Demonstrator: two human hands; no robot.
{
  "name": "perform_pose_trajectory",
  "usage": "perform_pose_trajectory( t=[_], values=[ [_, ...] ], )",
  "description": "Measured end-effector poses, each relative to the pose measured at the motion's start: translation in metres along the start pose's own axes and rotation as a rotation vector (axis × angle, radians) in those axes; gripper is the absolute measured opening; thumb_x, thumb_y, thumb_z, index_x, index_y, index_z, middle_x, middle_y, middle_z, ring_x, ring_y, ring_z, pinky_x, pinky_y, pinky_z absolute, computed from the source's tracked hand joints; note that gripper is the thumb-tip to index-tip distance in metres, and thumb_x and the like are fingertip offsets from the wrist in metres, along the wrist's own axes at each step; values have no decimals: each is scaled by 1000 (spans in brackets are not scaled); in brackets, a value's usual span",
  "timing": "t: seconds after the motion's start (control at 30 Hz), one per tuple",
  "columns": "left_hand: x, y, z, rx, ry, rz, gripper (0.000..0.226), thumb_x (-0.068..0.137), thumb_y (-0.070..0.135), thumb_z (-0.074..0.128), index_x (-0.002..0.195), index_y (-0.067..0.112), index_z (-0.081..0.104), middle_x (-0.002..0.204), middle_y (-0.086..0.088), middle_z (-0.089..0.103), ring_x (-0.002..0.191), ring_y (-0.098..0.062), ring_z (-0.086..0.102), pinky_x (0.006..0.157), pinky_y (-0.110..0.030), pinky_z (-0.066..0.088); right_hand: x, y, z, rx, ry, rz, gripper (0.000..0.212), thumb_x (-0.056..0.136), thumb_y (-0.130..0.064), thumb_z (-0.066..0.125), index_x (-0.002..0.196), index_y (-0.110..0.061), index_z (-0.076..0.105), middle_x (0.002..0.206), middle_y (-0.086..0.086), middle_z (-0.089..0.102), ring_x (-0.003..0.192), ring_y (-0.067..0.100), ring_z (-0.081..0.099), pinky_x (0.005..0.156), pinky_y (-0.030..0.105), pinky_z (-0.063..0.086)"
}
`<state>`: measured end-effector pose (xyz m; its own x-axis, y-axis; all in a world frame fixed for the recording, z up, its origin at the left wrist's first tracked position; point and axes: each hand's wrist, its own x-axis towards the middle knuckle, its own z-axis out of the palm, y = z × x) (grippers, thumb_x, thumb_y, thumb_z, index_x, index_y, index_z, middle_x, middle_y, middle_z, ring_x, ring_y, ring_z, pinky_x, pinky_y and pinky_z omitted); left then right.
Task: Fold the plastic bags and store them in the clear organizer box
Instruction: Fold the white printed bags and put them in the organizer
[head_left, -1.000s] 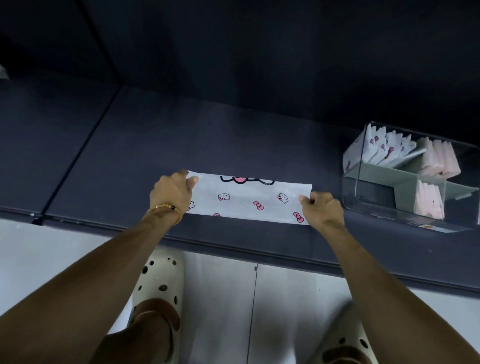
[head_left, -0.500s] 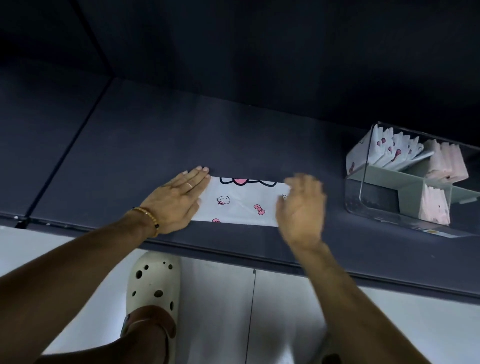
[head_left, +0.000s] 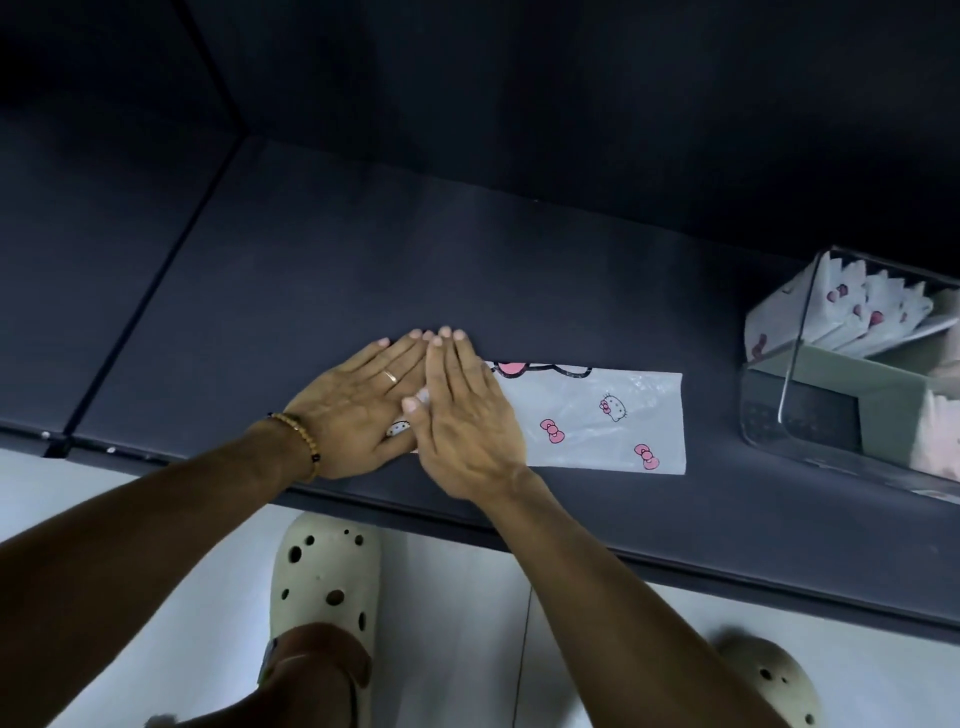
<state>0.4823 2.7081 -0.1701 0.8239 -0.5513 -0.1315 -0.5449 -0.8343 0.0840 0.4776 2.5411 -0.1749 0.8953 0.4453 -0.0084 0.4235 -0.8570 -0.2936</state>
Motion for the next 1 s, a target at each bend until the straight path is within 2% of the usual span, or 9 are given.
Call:
perform_pose_trajectory(
  t=[0.07, 0.17, 0.33, 0.53, 0.77, 0.87, 1.0],
  values=[
    [0, 2, 0, 12, -4, -15, 77, 93, 56, 17, 150, 6, 2, 158, -11, 3, 146, -19, -1, 119, -37, 7, -3, 12, -1, -85, -50, 2, 69, 96, -44, 9, 151, -2, 10, 160, 12, 6, 148, 22, 2, 121, 38, 5],
    [-1, 1, -1, 31, 1, -24, 80, 92, 60, 14, 150, 5, 1, 158, -12, 2, 146, -20, -3, 119, -37, 6, -10, 32, -8, -145, -72, -2, 66, 97, -42, 13, 153, -7, 11, 161, 10, 4, 148, 23, 0, 120, 38, 1],
    [0, -1, 1, 56, 10, -19, 80, 92, 59, 12, 149, 6, -5, 158, -11, -4, 146, -20, -6, 119, -37, 6, -21, 63, -19, -197, -114, 14, 69, 96, -49, 12, 153, -10, 8, 161, 6, 2, 148, 20, -2, 120, 37, 1],
    [0, 0, 2, 60, 13, -24, 80, 93, 59, 14, 150, 4, 4, 158, -12, 3, 146, -21, 1, 119, -39, 11, -33, 92, -31, -250, -153, -19, 69, 97, -53, 12, 153, -13, 6, 161, 4, 1, 148, 21, -3, 120, 37, 1],
    [1, 0, 1, 66, 21, -28, 79, 93, 58, 16, 150, 4, 6, 158, -13, 7, 146, -21, 5, 119, -39, 12, -38, 111, -36, -274, -196, -40, 64, 96, -60, 9, 152, -32, -5, 161, 0, -4, 148, 23, -8, 119, 47, 1],
    [1, 0, 2, 60, 17, -31, 80, 93, 59, 15, 150, 5, 6, 158, -12, 6, 146, -20, 3, 119, -38, 11, -42, 117, -37, -260, -179, -53, 65, 96, -60, 14, 152, -31, -5, 161, 2, 1, 148, 24, -2, 119, 45, 4],
    [1, 0, 1, 64, 11, -30, 81, 92, 61, 12, 150, 6, 3, 158, -11, 3, 146, -19, 0, 119, -38, 9, -47, 126, -40, -258, -173, -28, 68, 95, -62, 10, 153, -27, 2, 161, 3, 2, 148, 22, -3, 120, 42, 4]
  ],
)
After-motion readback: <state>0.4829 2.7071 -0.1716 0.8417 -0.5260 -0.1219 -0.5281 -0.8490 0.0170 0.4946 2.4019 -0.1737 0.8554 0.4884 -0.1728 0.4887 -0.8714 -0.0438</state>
